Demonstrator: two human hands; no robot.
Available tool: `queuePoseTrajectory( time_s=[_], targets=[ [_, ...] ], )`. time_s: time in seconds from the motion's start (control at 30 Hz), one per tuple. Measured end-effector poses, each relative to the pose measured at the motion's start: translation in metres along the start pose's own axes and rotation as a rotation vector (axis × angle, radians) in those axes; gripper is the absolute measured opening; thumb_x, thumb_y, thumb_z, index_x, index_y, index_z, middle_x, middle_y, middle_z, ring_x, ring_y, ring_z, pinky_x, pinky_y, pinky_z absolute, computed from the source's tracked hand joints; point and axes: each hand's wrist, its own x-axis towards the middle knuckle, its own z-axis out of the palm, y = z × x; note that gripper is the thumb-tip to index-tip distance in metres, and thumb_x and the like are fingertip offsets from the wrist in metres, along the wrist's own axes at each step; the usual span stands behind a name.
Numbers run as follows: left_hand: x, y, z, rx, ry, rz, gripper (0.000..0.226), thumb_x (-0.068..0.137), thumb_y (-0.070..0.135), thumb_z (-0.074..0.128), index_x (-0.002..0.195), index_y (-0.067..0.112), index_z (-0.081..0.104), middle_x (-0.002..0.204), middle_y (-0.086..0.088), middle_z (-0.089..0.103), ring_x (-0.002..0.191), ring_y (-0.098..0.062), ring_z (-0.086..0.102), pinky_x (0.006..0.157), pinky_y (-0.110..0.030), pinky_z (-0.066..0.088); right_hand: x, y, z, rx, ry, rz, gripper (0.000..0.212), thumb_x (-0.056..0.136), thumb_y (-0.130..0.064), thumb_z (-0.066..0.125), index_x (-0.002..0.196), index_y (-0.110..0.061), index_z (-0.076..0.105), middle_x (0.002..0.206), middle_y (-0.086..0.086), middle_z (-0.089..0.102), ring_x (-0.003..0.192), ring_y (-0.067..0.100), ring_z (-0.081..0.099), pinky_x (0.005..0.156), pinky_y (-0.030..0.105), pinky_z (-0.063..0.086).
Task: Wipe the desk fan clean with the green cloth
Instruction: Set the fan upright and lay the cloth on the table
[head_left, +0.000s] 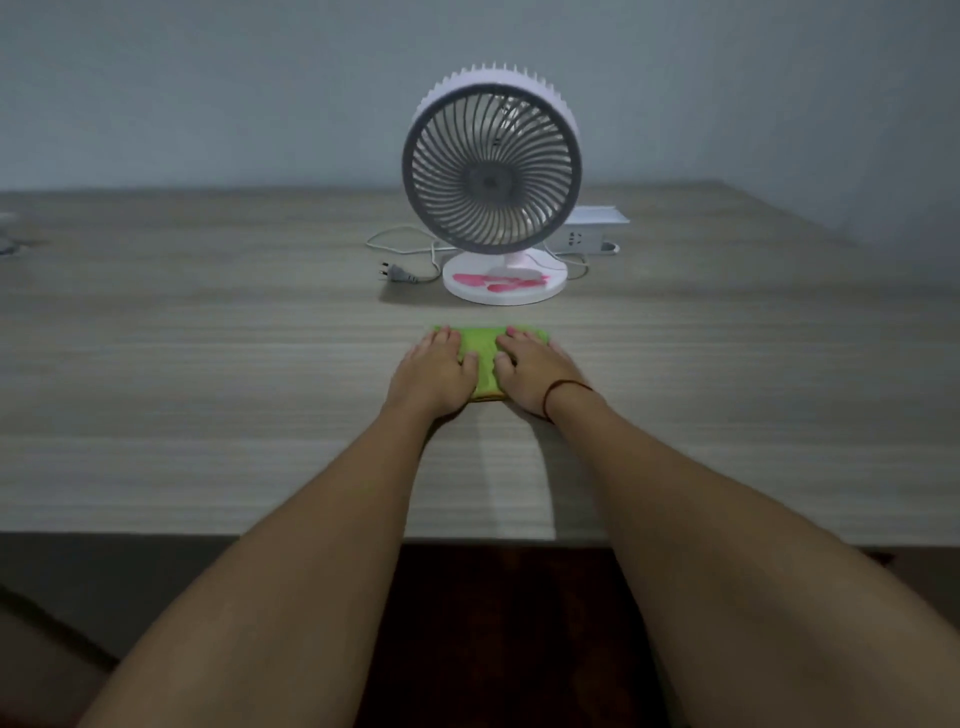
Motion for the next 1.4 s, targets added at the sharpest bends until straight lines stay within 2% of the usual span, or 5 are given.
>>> queuePoseTrajectory(
  time_s=[0.2, 0.4, 0.6, 0.97, 1.4],
  targets=[
    [-0.056, 0.012, -0.010, -0.028, -0.033, -0.017, 0.058, 0.099, 0.036, 0.032, 0.148, 0.006, 0.026, 0.160, -0.011, 0.020, 0.149, -0.023, 0.015, 0.122, -0.036, 0.013, -0.052, -0.006, -0.005, 0.053, -0.025, 0.018, 0.048, 0.098, -0.031, 0.037, 0.143, -0.015, 0.041, 0.159, 0.002, 0.027, 0.147, 0.019, 0.022, 0.121, 0.036, 0.014],
    [-0.040, 0.008, -0.033, -0.491, 0.153, -0.190, 0.047, 0.098, 0.032, 0.040, 0.132, 0.002, 0.053, 0.145, -0.019, 0.046, 0.136, -0.029, 0.041, 0.112, -0.033, 0.030, -0.034, 0.000, -0.018, 0.717, 0.156, 0.227, 0.060, 0.092, -0.043, 0.053, 0.144, -0.015, 0.042, 0.152, 0.004, 0.040, 0.140, 0.021, 0.038, 0.117, 0.033, 0.029],
    [0.030, -0.008, -0.029, -0.420, 0.141, -0.181, 0.039, 0.097, 0.022, 0.044, 0.119, -0.005, 0.060, 0.124, -0.024, 0.062, 0.119, -0.035, 0.056, 0.097, -0.034, 0.043, 0.026, 0.016, -0.009, 0.570, 0.208, 0.242, 0.057, 0.091, -0.035, 0.054, 0.142, -0.014, 0.043, 0.146, 0.009, 0.049, 0.132, 0.026, 0.048, 0.111, 0.043, 0.038],
    [0.161, -0.034, -0.002, -0.289, 0.011, -0.109, 0.054, 0.095, 0.038, 0.029, 0.145, 0.019, 0.036, 0.146, -0.016, 0.046, 0.134, -0.033, 0.043, 0.112, -0.043, 0.035, 0.154, 0.072, -0.017, 0.239, 0.319, 0.543, 0.038, 0.096, -0.029, 0.032, 0.124, -0.013, 0.053, 0.132, 0.015, 0.058, 0.127, 0.031, 0.048, 0.111, 0.043, 0.024],
    [0.151, -0.035, -0.011, -0.262, 0.018, -0.081, 0.046, 0.102, 0.029, 0.030, 0.145, 0.014, 0.038, 0.152, -0.015, 0.038, 0.140, -0.029, 0.036, 0.111, -0.029, 0.027, 0.147, 0.078, -0.020, 0.168, 0.248, 0.410, 0.031, 0.095, -0.019, 0.034, 0.115, -0.012, 0.057, 0.129, 0.017, 0.059, 0.124, 0.032, 0.050, 0.114, 0.043, 0.026]
  ],
)
